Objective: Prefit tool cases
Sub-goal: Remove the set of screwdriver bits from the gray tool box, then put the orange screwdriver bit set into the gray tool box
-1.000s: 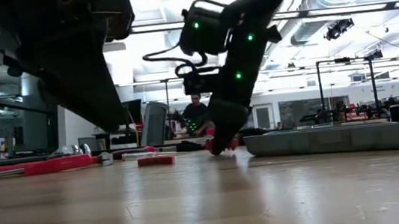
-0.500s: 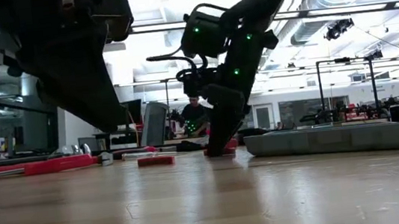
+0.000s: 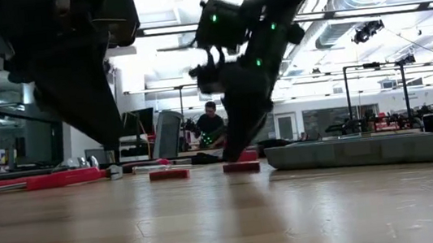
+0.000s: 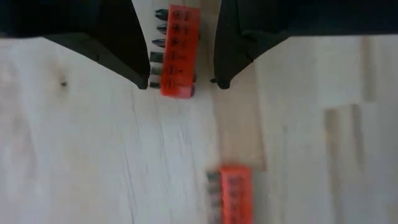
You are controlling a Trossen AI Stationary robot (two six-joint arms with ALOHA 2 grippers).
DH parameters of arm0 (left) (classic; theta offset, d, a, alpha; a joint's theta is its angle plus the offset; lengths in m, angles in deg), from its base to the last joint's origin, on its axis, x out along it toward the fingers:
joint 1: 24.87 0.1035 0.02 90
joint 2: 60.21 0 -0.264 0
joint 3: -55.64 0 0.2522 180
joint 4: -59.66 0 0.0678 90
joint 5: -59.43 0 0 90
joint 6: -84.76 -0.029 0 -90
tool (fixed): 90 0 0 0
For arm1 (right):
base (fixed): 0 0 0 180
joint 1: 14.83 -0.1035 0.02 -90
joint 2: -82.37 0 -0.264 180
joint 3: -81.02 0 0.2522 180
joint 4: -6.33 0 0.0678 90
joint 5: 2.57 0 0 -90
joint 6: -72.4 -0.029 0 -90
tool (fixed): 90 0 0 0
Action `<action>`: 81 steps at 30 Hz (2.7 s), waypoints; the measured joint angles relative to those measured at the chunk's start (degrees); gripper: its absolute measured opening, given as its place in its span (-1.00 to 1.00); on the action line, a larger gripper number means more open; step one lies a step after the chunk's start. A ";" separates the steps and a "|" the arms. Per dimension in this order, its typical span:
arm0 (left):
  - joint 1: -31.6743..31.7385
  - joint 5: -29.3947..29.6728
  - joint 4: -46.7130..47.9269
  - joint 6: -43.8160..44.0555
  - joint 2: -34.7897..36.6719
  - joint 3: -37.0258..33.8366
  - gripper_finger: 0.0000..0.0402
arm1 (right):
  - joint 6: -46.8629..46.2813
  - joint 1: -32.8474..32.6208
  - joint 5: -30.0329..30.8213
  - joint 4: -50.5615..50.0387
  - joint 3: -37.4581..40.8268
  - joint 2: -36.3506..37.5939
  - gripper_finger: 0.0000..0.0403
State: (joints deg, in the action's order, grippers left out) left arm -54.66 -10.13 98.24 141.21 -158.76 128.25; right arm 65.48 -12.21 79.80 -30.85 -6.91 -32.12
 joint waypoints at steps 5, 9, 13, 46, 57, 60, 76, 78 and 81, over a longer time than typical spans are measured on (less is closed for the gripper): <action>-0.65 1.05 0.02 0.08 0.00 0.00 -0.21 | 1.80 2.07 0.18 -0.66 -0.02 2.83 -0.18; -0.74 1.17 0.39 0.07 0.00 0.00 -0.21 | 2.78 4.12 -4.39 -1.50 -0.02 3.18 -0.18; -0.78 1.18 0.70 0.06 0.00 0.00 -0.21 | 4.92 5.06 -6.74 -3.26 0.00 3.08 -0.18; -0.76 1.19 0.88 1.50 0.00 0.00 -0.21 | 9.32 -0.20 0.05 -4.75 -0.19 -4.73 -0.18; -0.76 1.33 0.94 1.96 0.00 -0.02 -0.21 | 6.93 -0.25 0.08 -2.49 1.92 -4.38 -0.18; -0.76 1.31 0.94 1.96 0.00 -0.02 -0.21 | 5.68 0.55 -2.89 -1.89 2.01 -4.38 -0.18; -0.73 1.29 0.94 2.05 0.00 -0.02 -0.21 | 5.86 4.87 -9.88 -2.38 2.12 -4.27 -0.18; -0.73 1.27 0.96 2.05 0.00 -0.02 -0.21 | 5.89 4.98 -10.08 -2.97 2.17 -3.74 -0.18; -0.76 1.25 0.99 2.06 0.00 -0.02 -0.21 | 6.84 5.28 -9.65 -4.11 2.46 -2.01 -0.18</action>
State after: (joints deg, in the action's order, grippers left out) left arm -55.41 -8.88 99.24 143.27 -158.76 128.22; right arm 72.32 -6.93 70.15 -34.95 -4.45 -34.13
